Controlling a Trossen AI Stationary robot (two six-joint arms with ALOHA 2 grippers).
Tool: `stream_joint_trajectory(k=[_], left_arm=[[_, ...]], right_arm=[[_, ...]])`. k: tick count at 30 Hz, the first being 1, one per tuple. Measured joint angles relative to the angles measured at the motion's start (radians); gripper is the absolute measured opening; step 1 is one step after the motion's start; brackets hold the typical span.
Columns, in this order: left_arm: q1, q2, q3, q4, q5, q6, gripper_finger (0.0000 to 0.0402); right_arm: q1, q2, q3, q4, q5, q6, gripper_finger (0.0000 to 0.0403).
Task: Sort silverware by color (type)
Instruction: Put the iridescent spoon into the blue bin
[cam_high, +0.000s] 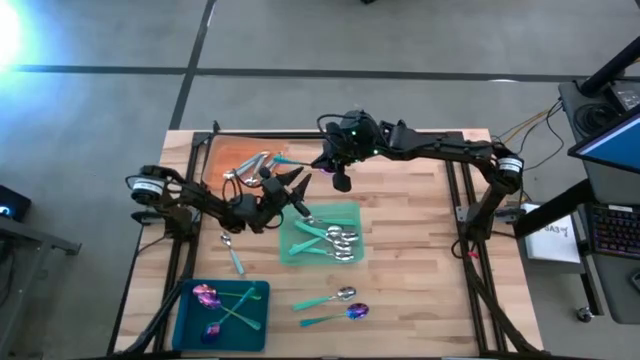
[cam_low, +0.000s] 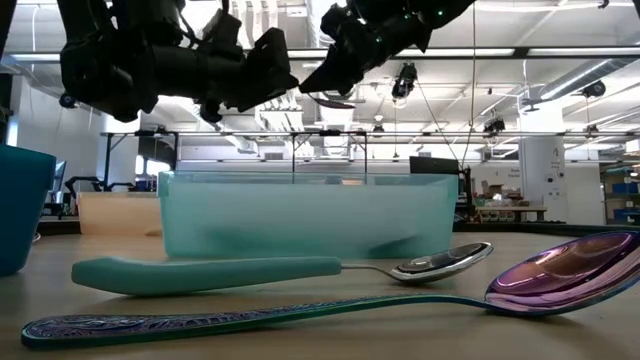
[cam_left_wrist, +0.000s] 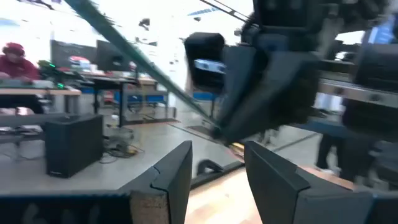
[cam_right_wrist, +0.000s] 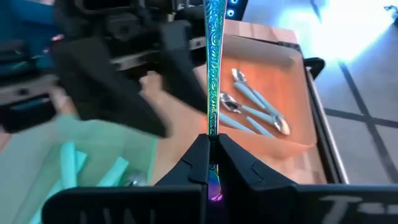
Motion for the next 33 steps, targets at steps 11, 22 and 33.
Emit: stream_joint_trajectory(k=[11,22,33], left_arm=[[0.000,-0.020,0.000,0.065,-0.016,0.080,0.0131],[0.000,-0.023,0.000,0.065,-0.005,0.081,0.0073],[0.000,-0.041,0.002,0.054,0.053,0.068,0.0004]], right_arm=[[0.028,-0.004,0.000,-0.015,-0.002,-0.006,0.0009],[0.051,-0.004,0.000,-0.014,0.010,-0.012,0.0009],[0.052,-0.004,0.001,-0.014,0.008,-0.001,0.0015]])
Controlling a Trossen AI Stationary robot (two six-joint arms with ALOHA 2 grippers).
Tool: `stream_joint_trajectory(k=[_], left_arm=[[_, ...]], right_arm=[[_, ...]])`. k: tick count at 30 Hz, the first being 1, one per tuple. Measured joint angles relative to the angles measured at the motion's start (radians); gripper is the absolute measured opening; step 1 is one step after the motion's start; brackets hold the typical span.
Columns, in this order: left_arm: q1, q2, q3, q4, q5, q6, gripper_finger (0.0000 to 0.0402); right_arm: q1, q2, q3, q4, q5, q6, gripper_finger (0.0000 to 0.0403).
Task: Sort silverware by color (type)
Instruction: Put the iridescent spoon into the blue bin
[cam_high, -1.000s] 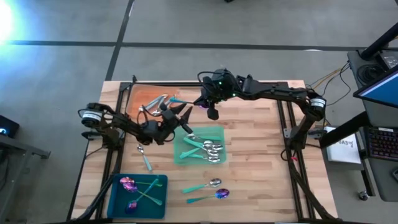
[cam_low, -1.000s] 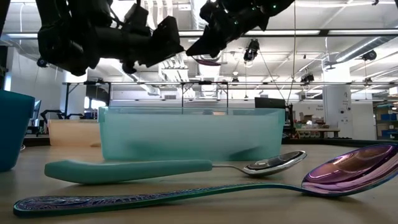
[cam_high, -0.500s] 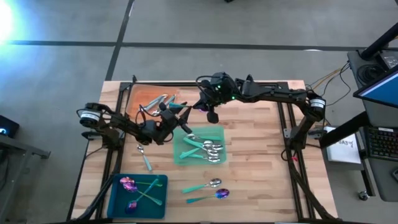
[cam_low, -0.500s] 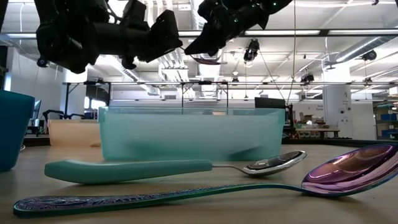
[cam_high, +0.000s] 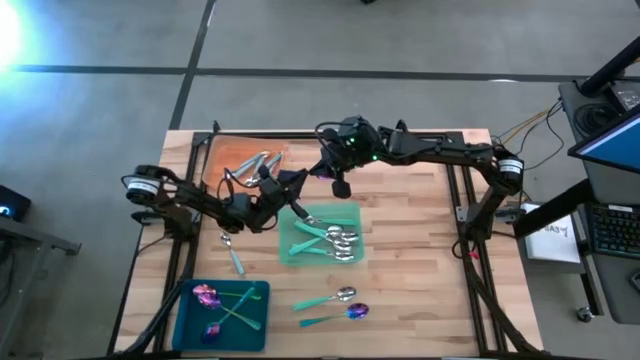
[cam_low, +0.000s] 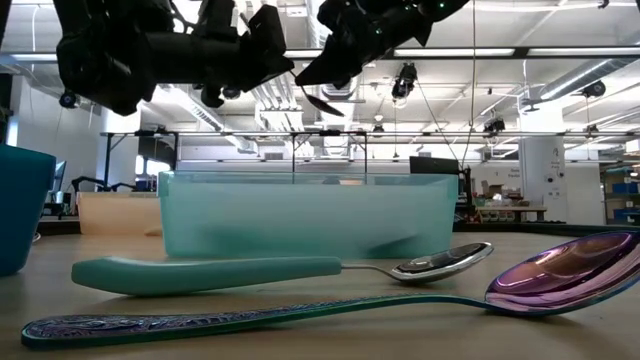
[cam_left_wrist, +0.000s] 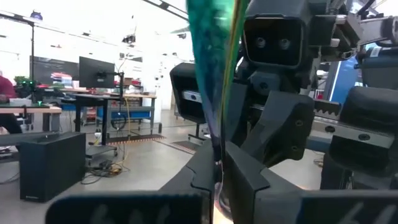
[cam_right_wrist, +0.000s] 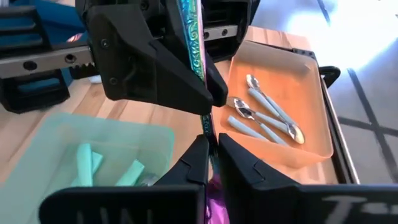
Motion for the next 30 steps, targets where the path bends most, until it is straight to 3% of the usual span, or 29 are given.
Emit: stream_joint_trajectory(k=[4,10,16,23,30], left_arm=[[0.000,-0.007,0.000,-0.018,0.000,0.002,0.0001],[0.002,-0.009,-0.001,-0.014,-0.041,0.017,0.0001],[0.002,-0.015,-0.002,-0.060,-0.146,0.072,0.0001],[0.000,-0.025,0.056,-0.328,0.007,-0.141,0.0001],[-0.030,-0.015,0.236,-0.614,0.281,-0.224,0.0001]], right_arm=[[0.000,0.000,0.000,-0.009,0.001,0.044,0.0036],[-0.001,-0.009,0.000,-0.068,-0.001,0.048,0.0099],[0.000,-0.070,-0.002,-0.163,0.128,0.070,0.0154],[0.001,-0.152,-0.002,-0.280,0.196,0.096,0.0167],[-0.009,-0.194,-0.001,-0.324,0.291,0.089,0.0155]])
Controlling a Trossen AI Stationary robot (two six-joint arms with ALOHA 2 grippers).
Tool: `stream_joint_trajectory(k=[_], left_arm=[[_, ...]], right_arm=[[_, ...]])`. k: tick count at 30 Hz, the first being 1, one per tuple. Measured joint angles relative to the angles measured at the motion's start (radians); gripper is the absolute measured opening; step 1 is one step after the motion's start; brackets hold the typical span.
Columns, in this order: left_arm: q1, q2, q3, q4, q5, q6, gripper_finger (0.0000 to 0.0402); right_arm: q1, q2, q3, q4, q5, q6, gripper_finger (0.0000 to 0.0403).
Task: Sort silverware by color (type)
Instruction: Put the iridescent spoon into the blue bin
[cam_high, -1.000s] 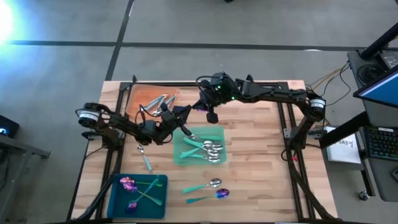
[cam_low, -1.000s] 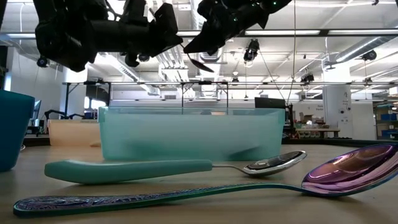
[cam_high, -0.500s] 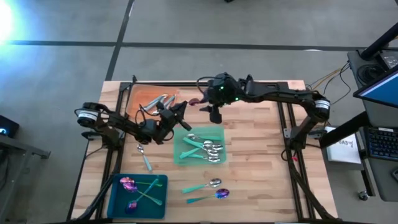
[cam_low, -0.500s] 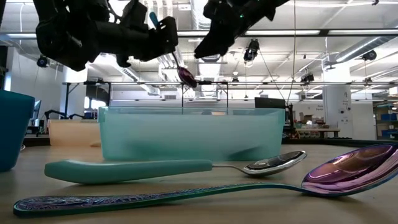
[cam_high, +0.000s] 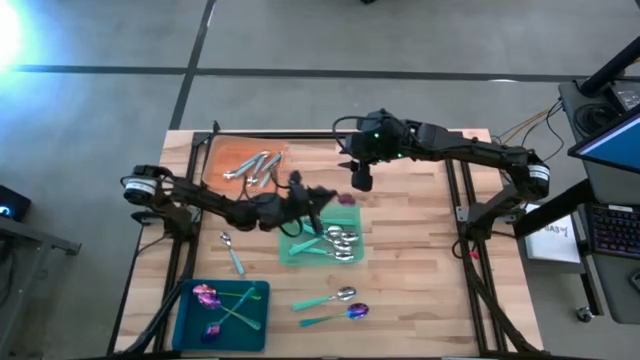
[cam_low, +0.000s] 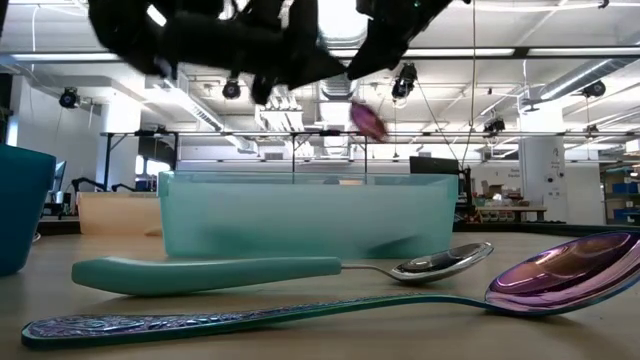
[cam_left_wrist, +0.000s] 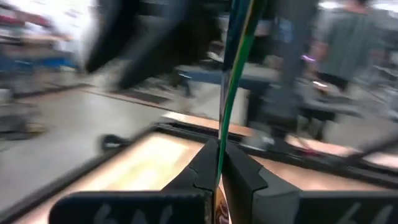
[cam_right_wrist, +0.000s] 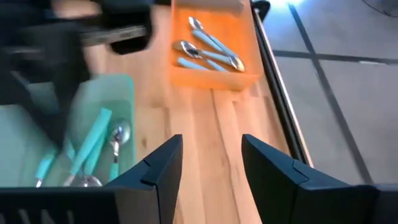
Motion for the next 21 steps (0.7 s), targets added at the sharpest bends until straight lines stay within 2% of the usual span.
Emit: stream_joint_trajectory(k=[2,4,9,12,15,21], left_arm=[[-0.023,0.000,0.060,-0.127,0.041,-0.008,0.0001],[-0.049,0.000,0.134,-0.322,0.049,0.000,0.0000],[-0.110,-0.002,0.397,-0.993,0.045,-0.066,0.0000],[-0.157,0.019,0.555,-1.319,0.024,-0.157,0.0000],[-0.225,0.038,0.645,-1.522,0.024,-0.293,0.0000],[-0.384,0.042,0.710,-1.791,-0.040,-0.620,0.0000]], right_arm=[[-0.005,-0.002,0.000,-0.015,0.019,0.000,0.0151],[-0.015,-0.001,0.000,-0.039,0.025,-0.008,0.0148],[-0.034,0.012,0.000,-0.109,0.026,0.015,0.0146],[-0.040,0.021,-0.001,-0.151,0.024,0.068,0.0148],[-0.040,0.037,-0.001,-0.212,0.025,0.096,0.0148],[-0.020,0.054,-0.007,-0.255,0.023,0.116,0.0148]])
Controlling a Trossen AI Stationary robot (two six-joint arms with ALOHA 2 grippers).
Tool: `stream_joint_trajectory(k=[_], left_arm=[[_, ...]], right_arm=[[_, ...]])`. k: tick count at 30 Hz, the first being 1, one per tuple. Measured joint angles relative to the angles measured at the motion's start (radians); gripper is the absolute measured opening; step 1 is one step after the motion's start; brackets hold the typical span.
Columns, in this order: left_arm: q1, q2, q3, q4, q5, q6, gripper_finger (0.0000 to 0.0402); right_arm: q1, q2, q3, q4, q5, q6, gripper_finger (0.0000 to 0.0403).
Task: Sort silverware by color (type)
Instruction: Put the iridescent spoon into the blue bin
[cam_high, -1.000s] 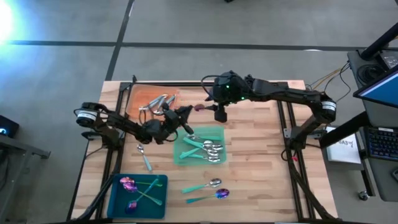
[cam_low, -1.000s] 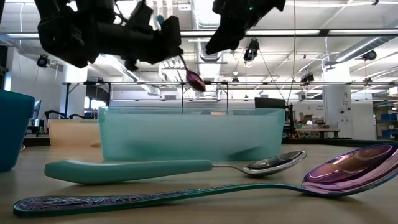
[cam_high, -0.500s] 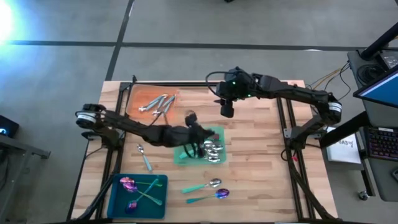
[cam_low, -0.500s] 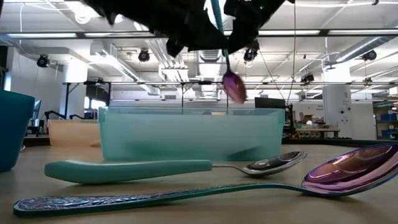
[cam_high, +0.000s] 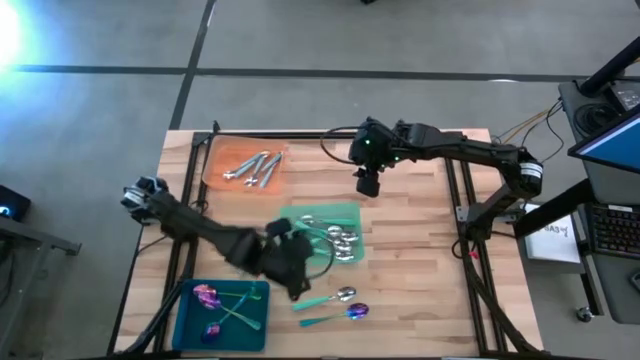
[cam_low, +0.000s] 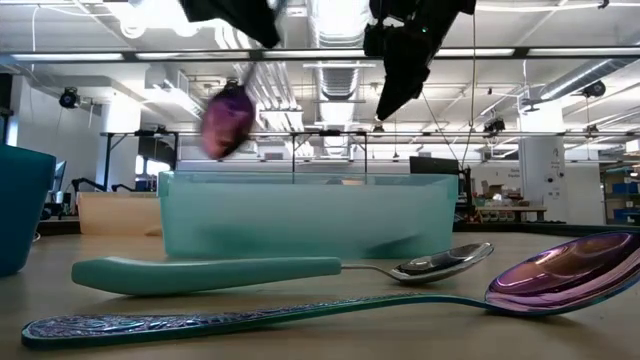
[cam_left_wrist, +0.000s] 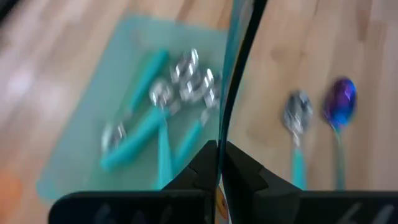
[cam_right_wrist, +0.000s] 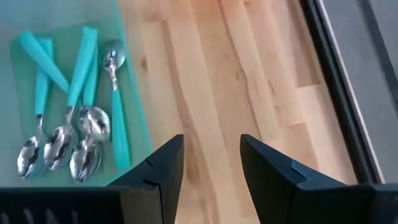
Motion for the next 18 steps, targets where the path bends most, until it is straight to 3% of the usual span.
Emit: stream_joint_trajectory(k=[4,9,18], left_arm=[[-0.088,0.000,0.042,-0.184,0.016,-0.214,0.0000],[-0.171,0.000,0.057,-0.366,0.123,-0.435,0.0000],[-0.260,0.003,0.049,-0.545,0.434,-0.567,0.0000]], right_arm=[[0.037,0.000,-0.003,0.001,-0.001,0.002,0.0148],[0.121,-0.002,-0.008,0.001,-0.002,0.010,0.0148],[0.339,-0.003,-0.063,0.012,-0.005,0.092,0.0148]])
